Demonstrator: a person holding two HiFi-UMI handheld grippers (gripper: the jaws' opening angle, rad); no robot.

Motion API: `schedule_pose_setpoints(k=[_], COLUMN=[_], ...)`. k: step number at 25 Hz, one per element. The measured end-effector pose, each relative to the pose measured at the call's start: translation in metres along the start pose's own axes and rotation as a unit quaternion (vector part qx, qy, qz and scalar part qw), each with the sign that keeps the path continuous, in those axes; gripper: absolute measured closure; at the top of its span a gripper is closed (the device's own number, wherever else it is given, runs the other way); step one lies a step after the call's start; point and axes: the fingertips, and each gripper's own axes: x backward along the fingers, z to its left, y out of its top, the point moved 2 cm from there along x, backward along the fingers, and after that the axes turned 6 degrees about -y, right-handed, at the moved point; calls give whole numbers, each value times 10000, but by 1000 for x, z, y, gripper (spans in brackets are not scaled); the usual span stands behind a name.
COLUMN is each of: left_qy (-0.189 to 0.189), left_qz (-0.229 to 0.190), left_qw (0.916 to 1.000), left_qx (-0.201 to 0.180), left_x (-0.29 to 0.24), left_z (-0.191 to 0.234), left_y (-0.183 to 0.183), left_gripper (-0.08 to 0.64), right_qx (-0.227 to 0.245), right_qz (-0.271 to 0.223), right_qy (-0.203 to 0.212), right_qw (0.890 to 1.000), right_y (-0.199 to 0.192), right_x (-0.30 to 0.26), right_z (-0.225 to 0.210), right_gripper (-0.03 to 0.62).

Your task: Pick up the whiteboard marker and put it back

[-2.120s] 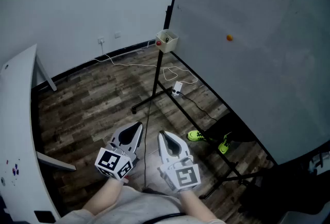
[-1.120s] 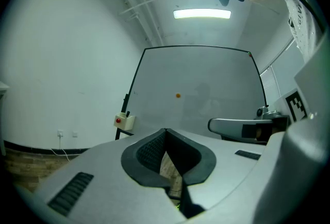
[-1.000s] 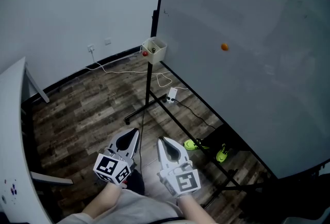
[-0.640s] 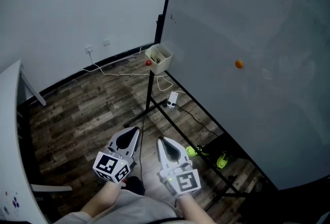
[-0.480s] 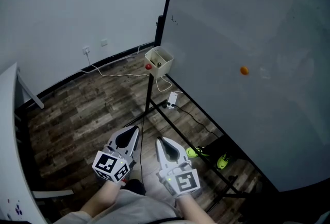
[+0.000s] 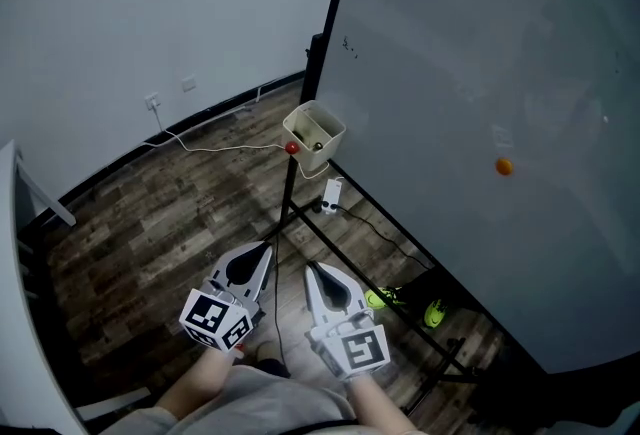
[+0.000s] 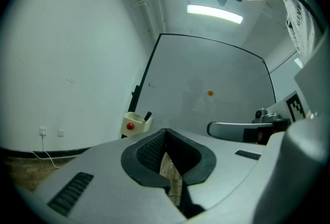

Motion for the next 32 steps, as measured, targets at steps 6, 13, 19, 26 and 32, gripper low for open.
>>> schedule_pose_setpoints(k=[6, 13, 19, 26, 32], left_qy=[-81, -117, -63, -60, -97], left_qz=[69, 96, 75, 59, 87], left_qw=[9999, 9997, 9998, 9998, 9996], left_qx=[101, 185, 176, 189, 236], left_x=[-8, -13, -27, -62, -93], left_z=[28, 48, 67, 86, 100], left_y=[-1, -9, -10, -2, -4], left_gripper=[545, 545, 545, 545, 545], right_qx=[30, 46, 157, 323, 341], right_qz=[-76, 71, 109, 116, 185], right_qy=[-138, -132, 19, 158, 215], right_qw=[9999, 9999, 9998, 9993, 9990], right_y=[-3, -12, -16, -13, -19], right_x=[-29, -49, -73, -105, -131], right_z=[0, -3, -10, -34, -59], right_gripper=[572, 572, 572, 572, 572])
